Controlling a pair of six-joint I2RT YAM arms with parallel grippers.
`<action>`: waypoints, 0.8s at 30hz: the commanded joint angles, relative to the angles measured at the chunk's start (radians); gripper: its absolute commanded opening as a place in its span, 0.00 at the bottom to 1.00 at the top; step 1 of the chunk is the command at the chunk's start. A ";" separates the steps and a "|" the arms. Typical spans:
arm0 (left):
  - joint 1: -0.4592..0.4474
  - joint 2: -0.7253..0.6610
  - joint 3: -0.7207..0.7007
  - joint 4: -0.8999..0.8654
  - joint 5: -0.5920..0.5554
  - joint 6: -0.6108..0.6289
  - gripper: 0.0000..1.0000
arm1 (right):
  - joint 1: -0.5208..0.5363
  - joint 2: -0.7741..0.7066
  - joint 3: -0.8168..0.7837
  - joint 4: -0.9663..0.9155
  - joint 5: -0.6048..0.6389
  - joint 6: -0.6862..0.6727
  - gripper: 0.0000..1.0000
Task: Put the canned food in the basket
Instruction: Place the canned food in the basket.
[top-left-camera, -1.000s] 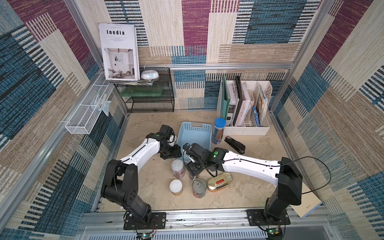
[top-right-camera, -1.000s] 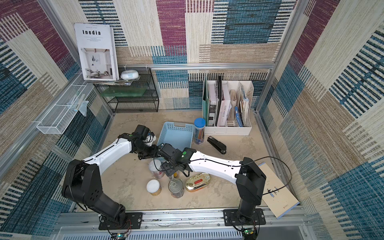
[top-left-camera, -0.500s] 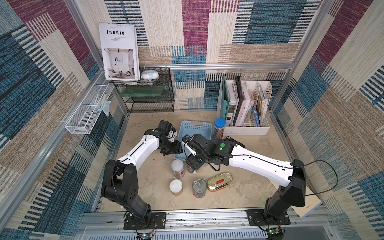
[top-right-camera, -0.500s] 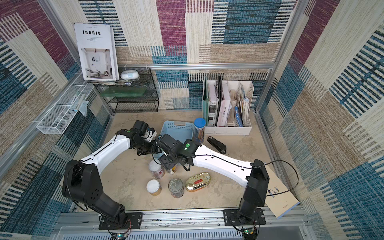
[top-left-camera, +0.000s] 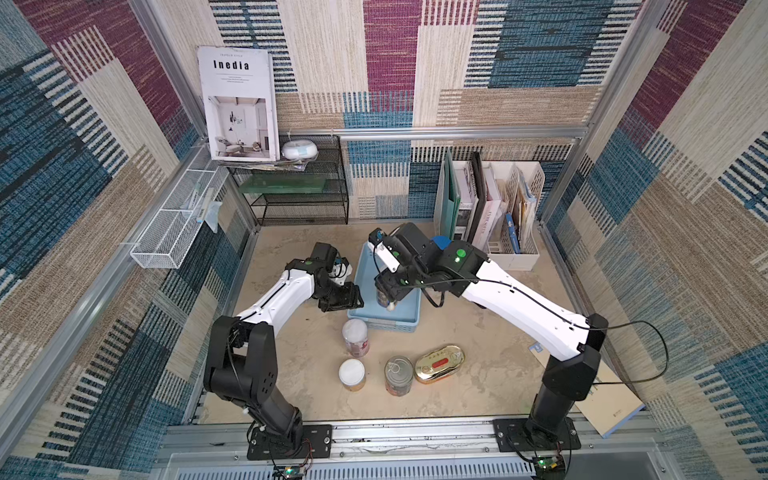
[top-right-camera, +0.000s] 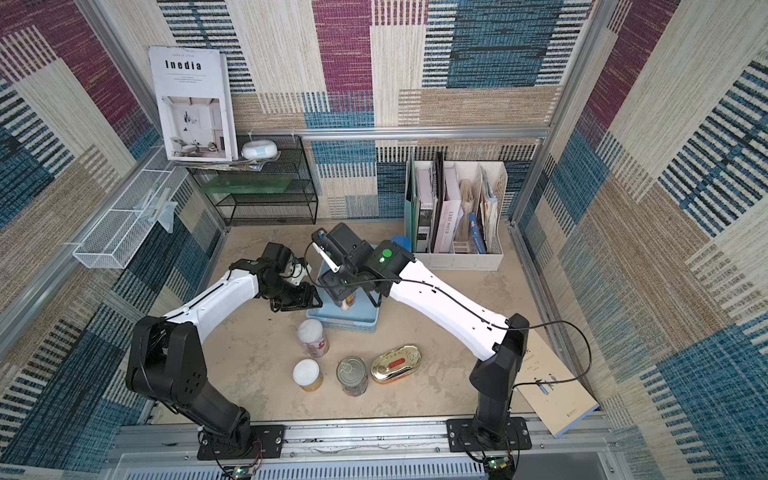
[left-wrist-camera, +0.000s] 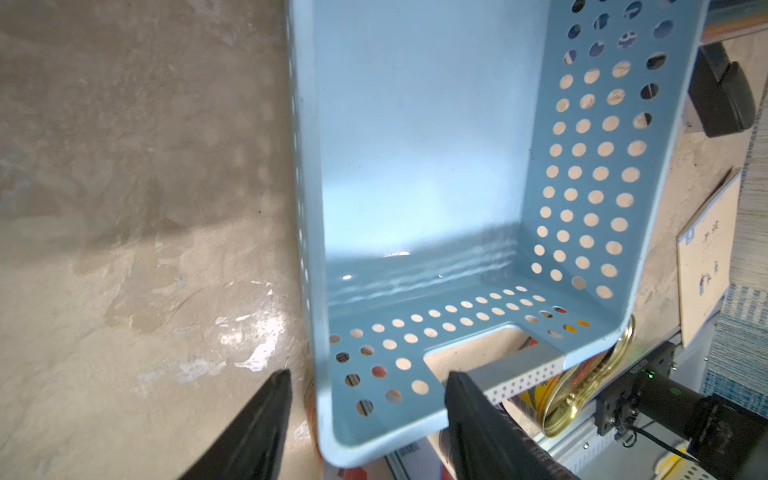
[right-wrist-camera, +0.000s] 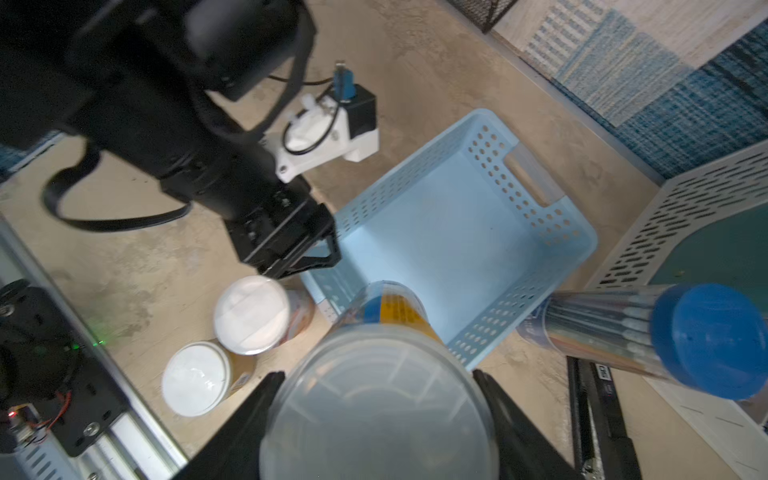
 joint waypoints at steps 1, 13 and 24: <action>0.001 0.010 0.005 0.023 0.064 0.014 0.64 | -0.065 0.057 0.085 0.051 0.013 -0.072 0.59; 0.005 0.053 0.012 -0.018 0.035 0.019 0.63 | -0.246 0.316 0.274 0.098 -0.060 -0.112 0.58; 0.005 0.061 0.007 -0.024 0.052 0.020 0.63 | -0.278 0.385 0.250 0.188 -0.020 -0.112 0.59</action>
